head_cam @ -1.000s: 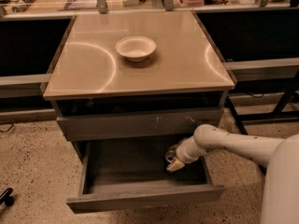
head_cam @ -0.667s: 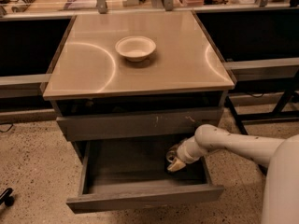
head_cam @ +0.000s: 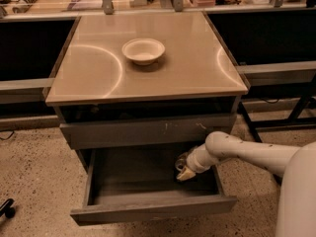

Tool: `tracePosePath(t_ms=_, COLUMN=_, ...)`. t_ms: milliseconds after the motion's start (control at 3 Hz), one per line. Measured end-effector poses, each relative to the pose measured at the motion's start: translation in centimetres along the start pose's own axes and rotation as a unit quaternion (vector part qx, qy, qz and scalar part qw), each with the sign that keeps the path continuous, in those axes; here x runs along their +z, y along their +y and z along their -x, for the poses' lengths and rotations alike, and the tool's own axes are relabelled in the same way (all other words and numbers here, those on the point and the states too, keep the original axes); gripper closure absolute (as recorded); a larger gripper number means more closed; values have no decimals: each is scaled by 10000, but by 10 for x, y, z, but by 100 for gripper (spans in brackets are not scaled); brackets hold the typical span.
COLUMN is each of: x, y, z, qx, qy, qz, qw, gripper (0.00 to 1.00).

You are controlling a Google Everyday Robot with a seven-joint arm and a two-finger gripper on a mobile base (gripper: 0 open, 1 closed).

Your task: Place pepsi can into middle drawer

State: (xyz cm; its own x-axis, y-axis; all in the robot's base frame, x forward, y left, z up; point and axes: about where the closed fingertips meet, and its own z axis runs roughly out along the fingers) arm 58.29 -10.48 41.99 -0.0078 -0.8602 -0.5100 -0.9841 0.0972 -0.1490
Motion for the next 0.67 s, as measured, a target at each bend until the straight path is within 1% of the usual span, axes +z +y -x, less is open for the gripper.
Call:
tracePosePath(t_ms=333, x=0, y=0, z=0, qx=0, qy=0, qz=1, qw=10000, gripper=11)
tracePosePath(t_ms=667, x=0, y=0, z=0, qx=0, qy=0, qz=2, qw=10000, gripper=0)
